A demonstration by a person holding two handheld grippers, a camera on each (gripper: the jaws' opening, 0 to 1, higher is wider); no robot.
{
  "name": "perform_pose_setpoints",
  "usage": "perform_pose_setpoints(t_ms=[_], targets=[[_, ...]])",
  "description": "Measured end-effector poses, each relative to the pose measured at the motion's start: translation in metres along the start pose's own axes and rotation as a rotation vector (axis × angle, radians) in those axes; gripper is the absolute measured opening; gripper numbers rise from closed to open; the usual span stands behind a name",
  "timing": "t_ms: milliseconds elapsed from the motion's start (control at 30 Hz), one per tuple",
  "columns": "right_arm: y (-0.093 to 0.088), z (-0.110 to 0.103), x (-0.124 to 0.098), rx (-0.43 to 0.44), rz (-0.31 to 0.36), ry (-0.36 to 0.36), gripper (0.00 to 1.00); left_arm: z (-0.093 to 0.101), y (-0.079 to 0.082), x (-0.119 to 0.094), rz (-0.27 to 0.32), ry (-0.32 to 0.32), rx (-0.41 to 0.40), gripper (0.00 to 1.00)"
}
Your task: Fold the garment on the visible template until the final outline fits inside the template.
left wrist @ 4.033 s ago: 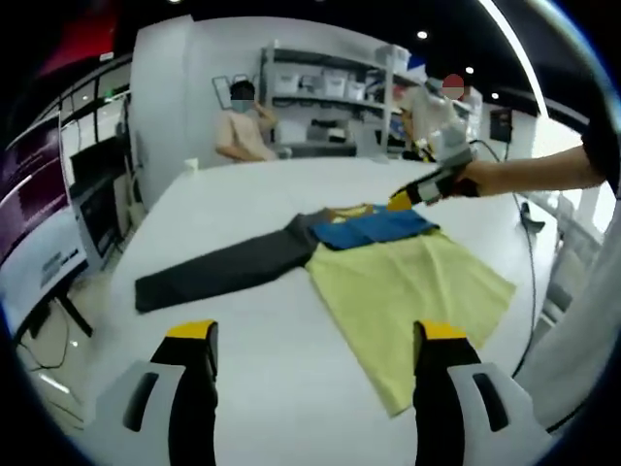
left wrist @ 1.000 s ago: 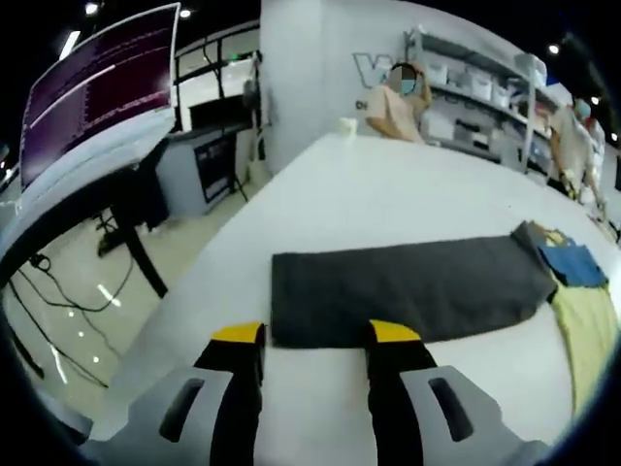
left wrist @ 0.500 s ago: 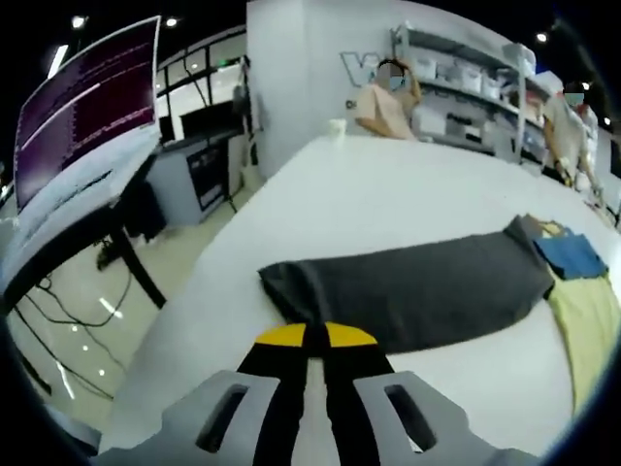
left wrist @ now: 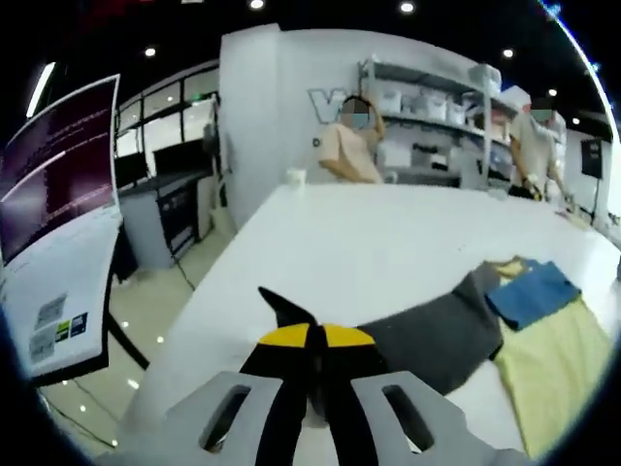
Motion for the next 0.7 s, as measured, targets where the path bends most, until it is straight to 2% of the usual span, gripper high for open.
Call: perform_pose_setpoints(t_ms=[133,267,467,567,700], targets=[[-0.001,0.002,-0.003,0.011,0.013,0.003,0.59,0.024,0.032,0.002,0.046,-0.056,0.054,0.0],[-0.003,0.001,-0.006,0.02,0.022,0.006,0.59,0.046,0.054,0.0,0.086,-0.093,0.07,0.0],[-0.009,0.003,-0.011,0.029,0.019,0.009,0.59,0.078,0.074,-0.005,0.119,-0.157,0.09,0.0],[-0.011,0.007,-0.013,0.039,0.022,0.008,0.59,0.107,0.089,-0.012,0.142,-0.204,0.114,0.0],[-0.011,0.009,-0.016,0.047,0.032,0.006,0.6,0.123,0.103,-0.008,0.164,-0.237,0.134,0.0]])
Point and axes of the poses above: the point that each gripper's makers call its tool centre point, and the gripper's own axes: x roughly forward along the fingers, z roughly to its right, y roughly out of its top, the point moved 3 cm from there along -x, roughly backward along the fingers, and after that the axes turned 11 degrees about -z, right-handed, at the moved point
